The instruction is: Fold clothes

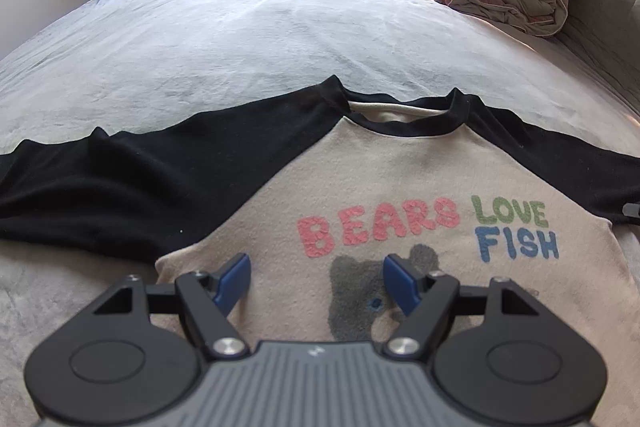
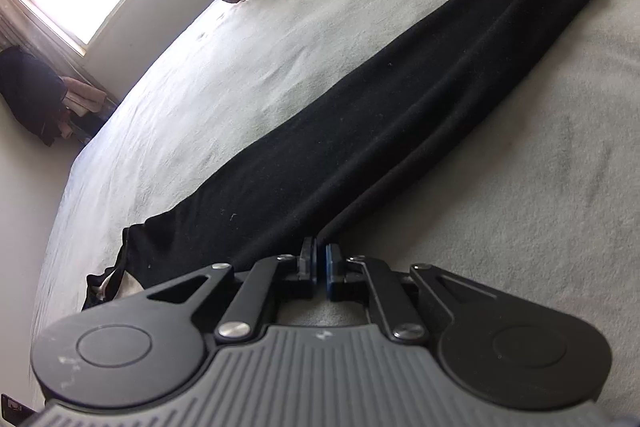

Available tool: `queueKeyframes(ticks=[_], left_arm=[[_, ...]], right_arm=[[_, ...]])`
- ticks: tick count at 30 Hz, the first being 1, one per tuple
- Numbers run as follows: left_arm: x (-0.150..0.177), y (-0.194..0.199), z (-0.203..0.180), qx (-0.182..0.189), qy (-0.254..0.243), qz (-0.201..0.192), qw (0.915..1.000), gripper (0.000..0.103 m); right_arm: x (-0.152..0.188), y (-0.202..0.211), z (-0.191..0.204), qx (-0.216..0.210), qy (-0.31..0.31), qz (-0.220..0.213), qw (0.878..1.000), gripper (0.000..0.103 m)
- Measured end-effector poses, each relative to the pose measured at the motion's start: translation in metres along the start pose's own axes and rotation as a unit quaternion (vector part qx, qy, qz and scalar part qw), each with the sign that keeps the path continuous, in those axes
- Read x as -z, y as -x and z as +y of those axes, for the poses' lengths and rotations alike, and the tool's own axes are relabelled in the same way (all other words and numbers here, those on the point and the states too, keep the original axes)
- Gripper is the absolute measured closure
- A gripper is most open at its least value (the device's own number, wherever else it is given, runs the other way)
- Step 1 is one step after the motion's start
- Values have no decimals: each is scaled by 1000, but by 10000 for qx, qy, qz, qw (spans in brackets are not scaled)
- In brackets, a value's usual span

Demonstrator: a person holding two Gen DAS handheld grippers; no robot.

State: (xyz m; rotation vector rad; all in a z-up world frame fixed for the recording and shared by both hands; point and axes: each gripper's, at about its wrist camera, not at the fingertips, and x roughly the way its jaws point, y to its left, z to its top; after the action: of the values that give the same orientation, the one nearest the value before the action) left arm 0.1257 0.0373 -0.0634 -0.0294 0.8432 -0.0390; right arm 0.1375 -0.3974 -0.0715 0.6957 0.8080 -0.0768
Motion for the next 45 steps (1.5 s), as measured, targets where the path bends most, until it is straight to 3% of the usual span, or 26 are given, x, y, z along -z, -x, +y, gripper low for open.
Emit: queueKeyframes(ticks=[4, 6, 8, 11, 12, 21, 31, 34, 37, 45], left_arm=[[-1, 0, 4, 5, 64, 10, 10000, 29], [-2, 0, 6, 17, 122, 15, 9999, 29], [-1, 0, 6, 23, 132, 10, 9999, 29], [-1, 0, 6, -2, 120, 0, 9999, 29], [-1, 0, 6, -8, 118, -1, 9999, 29], [-1, -3, 4, -27, 95, -82, 9999, 28], [-2, -7, 4, 24, 106, -183, 9998, 28], [-3, -7, 4, 53, 134, -205, 9997, 28], [-5, -7, 7, 108, 202, -214, 9995, 28], [-9, -5, 11, 263, 344, -205, 9989, 29]], right_arm=[[-5, 8, -13, -72, -161, -107, 9998, 98], [-8, 12, -19, -108, -242, -160, 9995, 87], [-11, 16, -25, -144, -323, -213, 9991, 85], [-21, 22, -42, -96, -672, -525, 9963, 70], [-26, 24, -51, -65, -832, -629, 9945, 70], [-65, 39, -113, 120, -1915, -1503, 9698, 70], [-94, 32, -133, 272, -2316, -2088, 9498, 70], [-97, 31, -138, 301, -2466, -2234, 9425, 74], [-100, 34, -132, 324, -2376, -2291, 9434, 93], [-112, 55, -85, 97, -1688, -2461, 9544, 94]])
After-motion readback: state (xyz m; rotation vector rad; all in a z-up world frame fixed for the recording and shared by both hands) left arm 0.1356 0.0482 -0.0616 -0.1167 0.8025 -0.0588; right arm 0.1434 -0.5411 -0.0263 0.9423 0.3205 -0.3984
